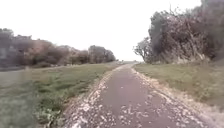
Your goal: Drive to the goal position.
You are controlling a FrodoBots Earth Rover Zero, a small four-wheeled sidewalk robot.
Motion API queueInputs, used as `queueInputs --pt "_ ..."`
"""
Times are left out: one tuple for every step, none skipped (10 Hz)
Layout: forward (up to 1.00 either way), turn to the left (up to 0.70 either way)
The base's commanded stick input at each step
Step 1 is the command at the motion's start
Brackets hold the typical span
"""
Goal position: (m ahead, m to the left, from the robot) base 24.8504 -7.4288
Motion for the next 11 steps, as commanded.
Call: queueInputs --pt "0.0 0.0" --pt "0.0 0.0" --pt "0.0 0.0" --pt "0.0 0.0" --pt "0.0 0.0" --pt "0.0 0.0" --pt "0.0 0.0" --pt "0.0 0.0" --pt "0.0 -0.25" --pt "0.0 -0.53" --pt "0.0 -0.7"
